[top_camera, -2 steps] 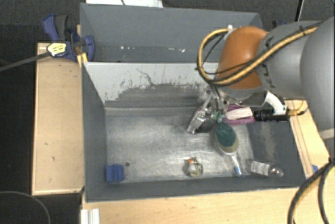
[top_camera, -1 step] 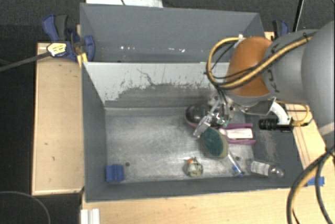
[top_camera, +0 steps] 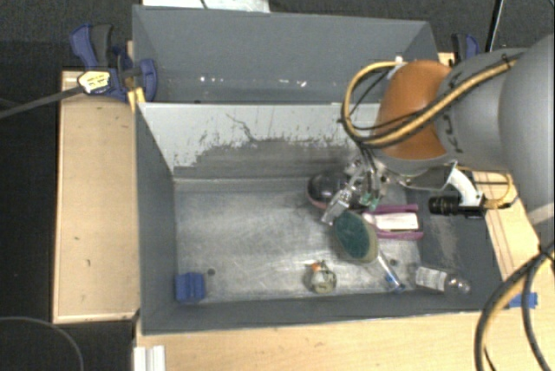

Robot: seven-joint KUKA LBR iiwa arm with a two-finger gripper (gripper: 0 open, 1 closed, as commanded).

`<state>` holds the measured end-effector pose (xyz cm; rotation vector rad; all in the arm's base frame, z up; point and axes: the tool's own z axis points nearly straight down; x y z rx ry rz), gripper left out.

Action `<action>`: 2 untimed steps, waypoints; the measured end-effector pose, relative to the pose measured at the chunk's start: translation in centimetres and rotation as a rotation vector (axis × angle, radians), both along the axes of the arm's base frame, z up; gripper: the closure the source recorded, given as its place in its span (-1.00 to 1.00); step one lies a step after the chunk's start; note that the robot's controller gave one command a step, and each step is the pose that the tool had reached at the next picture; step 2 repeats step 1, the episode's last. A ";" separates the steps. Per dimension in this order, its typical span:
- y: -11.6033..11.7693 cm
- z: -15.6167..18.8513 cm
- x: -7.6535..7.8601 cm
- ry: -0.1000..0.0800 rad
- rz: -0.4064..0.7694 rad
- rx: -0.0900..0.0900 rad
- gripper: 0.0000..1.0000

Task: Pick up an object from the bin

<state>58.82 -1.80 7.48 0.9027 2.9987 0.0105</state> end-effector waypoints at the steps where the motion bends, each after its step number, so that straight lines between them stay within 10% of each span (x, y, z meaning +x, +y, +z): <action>1: -1.9 15.6 -0.3 0.002 0.055 -0.004 1.00; 2: -1.9 15.6 -0.3 0.002 0.055 -0.004 1.00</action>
Offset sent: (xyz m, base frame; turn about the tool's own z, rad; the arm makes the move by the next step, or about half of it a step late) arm -0.0044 -0.0192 0.1505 -0.0564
